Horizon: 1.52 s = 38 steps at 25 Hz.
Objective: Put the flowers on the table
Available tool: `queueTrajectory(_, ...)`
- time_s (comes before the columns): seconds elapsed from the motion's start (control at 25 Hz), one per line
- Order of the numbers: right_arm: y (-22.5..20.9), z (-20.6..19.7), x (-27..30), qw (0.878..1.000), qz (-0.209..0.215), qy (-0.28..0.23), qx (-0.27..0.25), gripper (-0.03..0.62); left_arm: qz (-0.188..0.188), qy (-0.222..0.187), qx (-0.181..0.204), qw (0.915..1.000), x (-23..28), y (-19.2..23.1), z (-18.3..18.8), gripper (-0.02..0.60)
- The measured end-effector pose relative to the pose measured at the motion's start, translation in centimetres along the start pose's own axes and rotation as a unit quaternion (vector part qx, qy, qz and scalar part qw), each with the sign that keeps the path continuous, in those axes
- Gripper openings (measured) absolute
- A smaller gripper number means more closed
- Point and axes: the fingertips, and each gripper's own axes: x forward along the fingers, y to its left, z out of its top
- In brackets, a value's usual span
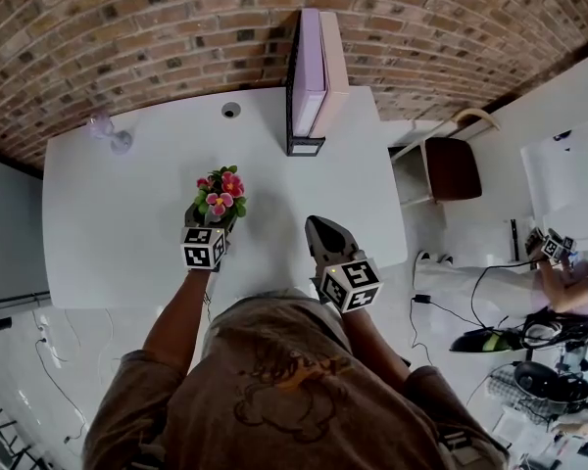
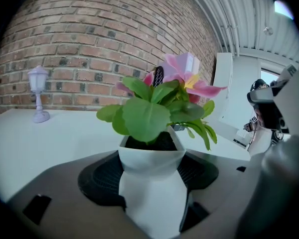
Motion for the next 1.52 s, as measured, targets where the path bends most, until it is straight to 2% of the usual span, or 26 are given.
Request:
queueTrajectory(0.4, -0.3, -0.3, -0.2, 1.000, -0.002, 0.005, -0.001, 0.005, 0.008, 0.013, -0.003, 0.9999, 0.9, 0.2, -1.0, 0.348)
queueTrajectory(0.88, -0.6, -0.4, -0.6, 1.000, -0.006, 0.009, 0.001, 0.005, 0.014, 0.021, 0.012, 0.9996, 1.1, -0.2, -1.3, 0.349)
queueTrajectory(1.08, -0.5, -0.4, -0.6, 1.000, -0.003, 0.010, 0.000, 0.005, -0.001, 0.038, 0.020, 0.9991, 1.4, -0.6, -1.6, 0.350)
queueTrajectory(1.52, -0.3, -0.5, -0.6, 1.000, 0.008, 0.007, -0.002, 0.005, 0.005, 0.040, 0.011, 0.9991, 0.4, -0.8, -1.5, 0.350)
